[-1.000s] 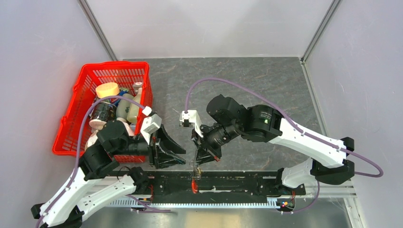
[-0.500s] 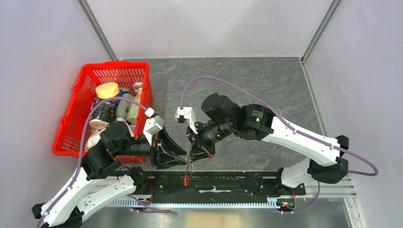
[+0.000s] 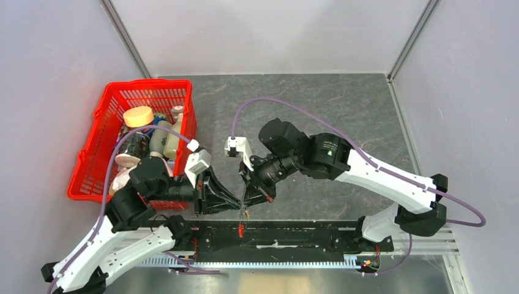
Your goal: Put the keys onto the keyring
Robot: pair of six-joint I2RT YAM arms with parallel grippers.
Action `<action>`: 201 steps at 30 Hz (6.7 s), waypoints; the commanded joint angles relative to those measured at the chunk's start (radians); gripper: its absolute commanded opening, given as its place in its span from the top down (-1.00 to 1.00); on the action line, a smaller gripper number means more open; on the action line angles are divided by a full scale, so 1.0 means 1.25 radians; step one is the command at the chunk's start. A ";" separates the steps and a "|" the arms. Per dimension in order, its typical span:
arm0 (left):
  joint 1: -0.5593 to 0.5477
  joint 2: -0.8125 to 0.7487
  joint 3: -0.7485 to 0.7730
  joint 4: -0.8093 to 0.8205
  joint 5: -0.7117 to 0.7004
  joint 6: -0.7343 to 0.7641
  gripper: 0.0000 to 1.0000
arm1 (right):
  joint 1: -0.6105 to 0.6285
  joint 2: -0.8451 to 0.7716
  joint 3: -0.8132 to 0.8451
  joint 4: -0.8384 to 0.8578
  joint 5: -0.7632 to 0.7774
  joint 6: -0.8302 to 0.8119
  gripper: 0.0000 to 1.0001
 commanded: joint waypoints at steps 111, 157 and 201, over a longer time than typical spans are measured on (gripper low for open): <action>-0.002 -0.074 -0.109 0.380 -0.055 -0.145 0.78 | 0.000 -0.242 -0.165 0.271 0.112 0.042 1.00; -0.002 0.006 -0.172 0.353 -0.078 -0.103 0.32 | -0.010 -0.462 -0.825 -0.011 0.608 0.693 -0.13; -0.002 -0.029 -0.187 0.334 -0.091 -0.096 0.26 | -0.010 -0.295 -0.961 0.161 0.528 0.822 0.04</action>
